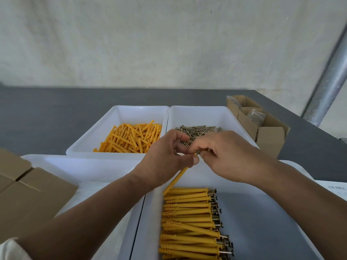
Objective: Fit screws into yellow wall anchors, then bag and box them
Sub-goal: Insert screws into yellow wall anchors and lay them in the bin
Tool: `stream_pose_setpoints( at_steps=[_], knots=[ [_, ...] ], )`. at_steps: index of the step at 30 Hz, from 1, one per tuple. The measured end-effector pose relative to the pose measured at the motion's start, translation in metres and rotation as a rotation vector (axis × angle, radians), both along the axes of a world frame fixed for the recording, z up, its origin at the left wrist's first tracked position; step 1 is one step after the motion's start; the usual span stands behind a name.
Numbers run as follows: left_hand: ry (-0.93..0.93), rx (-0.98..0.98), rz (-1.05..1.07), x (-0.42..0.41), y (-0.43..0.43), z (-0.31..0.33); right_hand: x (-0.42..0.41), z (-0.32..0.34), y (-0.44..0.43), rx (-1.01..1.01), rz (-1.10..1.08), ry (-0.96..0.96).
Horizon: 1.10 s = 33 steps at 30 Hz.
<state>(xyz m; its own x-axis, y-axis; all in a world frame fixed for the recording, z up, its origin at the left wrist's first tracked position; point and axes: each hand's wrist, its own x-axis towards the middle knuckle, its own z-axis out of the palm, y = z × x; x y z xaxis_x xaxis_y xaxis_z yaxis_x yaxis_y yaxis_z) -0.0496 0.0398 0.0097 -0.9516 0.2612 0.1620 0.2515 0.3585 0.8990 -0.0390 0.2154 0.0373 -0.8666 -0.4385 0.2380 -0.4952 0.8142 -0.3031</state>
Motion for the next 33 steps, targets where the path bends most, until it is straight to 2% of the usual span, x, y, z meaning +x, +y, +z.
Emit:
stream_pose_setpoints(
  at_steps=[7,15,19,21,23,27,30,33],
  knots=[
    [0.003,-0.022,-0.001,0.000,0.001,0.000,0.003,0.004,0.003,0.155,0.014,-0.061],
    [-0.060,0.269,-0.022,-0.003,-0.003,-0.001,0.011,0.008,0.005,0.346,-0.012,-0.331],
    [0.027,0.251,0.077,-0.009,-0.009,0.002,0.016,0.006,-0.001,0.426,0.021,-0.455],
    [0.143,0.091,0.224,-0.017,-0.018,0.002,0.017,0.002,-0.004,0.464,0.026,-0.487],
    [0.272,-0.166,0.392,-0.024,-0.028,0.000,0.018,-0.001,-0.007,0.477,0.021,-0.511],
    [0.376,-0.516,0.568,-0.038,-0.052,-0.011,0.017,-0.006,-0.010,0.493,0.021,-0.560],
    [0.319,-0.717,0.593,-0.047,-0.066,-0.018,0.017,-0.007,-0.010,0.488,0.019,-0.589],
    [0.166,-0.857,0.551,-0.050,-0.072,-0.020,0.016,-0.008,-0.010,0.497,0.019,-0.591]
  ],
)
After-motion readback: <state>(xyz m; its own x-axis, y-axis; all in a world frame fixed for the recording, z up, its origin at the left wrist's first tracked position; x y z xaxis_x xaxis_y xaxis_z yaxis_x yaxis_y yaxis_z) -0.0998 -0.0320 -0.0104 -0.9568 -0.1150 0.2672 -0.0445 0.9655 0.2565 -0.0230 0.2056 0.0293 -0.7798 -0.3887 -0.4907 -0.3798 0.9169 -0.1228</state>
